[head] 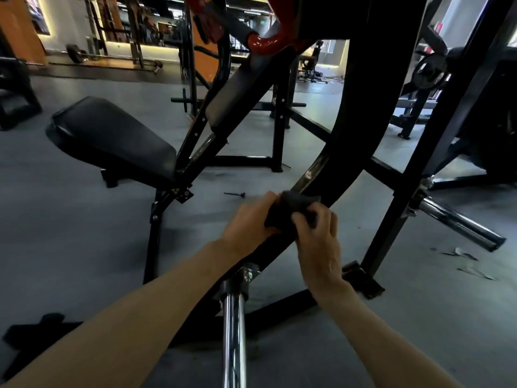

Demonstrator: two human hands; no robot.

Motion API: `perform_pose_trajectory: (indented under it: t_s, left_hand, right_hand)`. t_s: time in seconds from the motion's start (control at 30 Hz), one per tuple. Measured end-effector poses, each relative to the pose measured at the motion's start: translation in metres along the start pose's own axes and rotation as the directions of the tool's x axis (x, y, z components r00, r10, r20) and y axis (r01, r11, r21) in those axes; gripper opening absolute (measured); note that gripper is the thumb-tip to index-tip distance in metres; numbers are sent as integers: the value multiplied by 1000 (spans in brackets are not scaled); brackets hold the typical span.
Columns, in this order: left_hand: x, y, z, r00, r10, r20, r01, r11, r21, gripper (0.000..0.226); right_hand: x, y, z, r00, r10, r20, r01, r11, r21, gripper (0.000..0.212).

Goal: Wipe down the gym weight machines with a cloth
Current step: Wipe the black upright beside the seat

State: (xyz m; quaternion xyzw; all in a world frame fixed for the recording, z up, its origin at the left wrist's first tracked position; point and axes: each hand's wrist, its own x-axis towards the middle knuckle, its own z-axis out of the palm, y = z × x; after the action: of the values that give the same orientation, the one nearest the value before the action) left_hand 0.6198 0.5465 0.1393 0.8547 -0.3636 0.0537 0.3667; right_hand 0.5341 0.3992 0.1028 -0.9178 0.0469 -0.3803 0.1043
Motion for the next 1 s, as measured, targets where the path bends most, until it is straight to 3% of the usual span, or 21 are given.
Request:
perform_pose_trajectory:
  t_s: [0.03, 0.13, 0.17, 0.3, 0.47, 0.57, 0.73, 0.9, 1.0]
  left_hand:
    - [-14, -11, 2, 998, -61, 26, 60, 997, 37, 47]
    - [-44, -31, 7, 982, -178, 65, 169, 976, 135, 48]
    - [-47, -31, 7, 981, -184, 65, 174, 976, 135, 47]
    - [-27, 2, 2, 994, -103, -24, 104, 992, 70, 44]
    - [14, 47, -3, 987, -3, -159, 0, 1000, -24, 54]
    - [4, 26, 2, 992, -10, -123, 6, 1000, -28, 54]
    - [-32, -31, 19, 994, -92, -63, 92, 996, -3, 53]
    - [-58, -76, 33, 982, -191, -3, 191, 982, 17, 46]
    - [-67, -95, 38, 984, -177, 12, 177, 984, -14, 40]
  right_hand:
    - [-13, -8, 13, 999, 20, 35, -21, 1000, 9, 34]
    - [-37, -24, 34, 980, -118, 158, 114, 993, 33, 50]
    - [-36, -22, 32, 980, -94, 177, 81, 993, 80, 48]
    - [-11, -4, 3, 985, -160, 62, 158, 987, 24, 37]
    - [21, 22, -29, 990, -133, -48, 125, 984, -130, 30]
    - [7, 19, -7, 987, -151, -46, 144, 981, -127, 32]
    - [-29, 1, 39, 986, -162, -29, 164, 984, 72, 28]
    - [-54, -17, 71, 966, -237, 105, 242, 970, -32, 32]
    - [-66, -22, 82, 969, -221, 105, 227, 973, -43, 33]
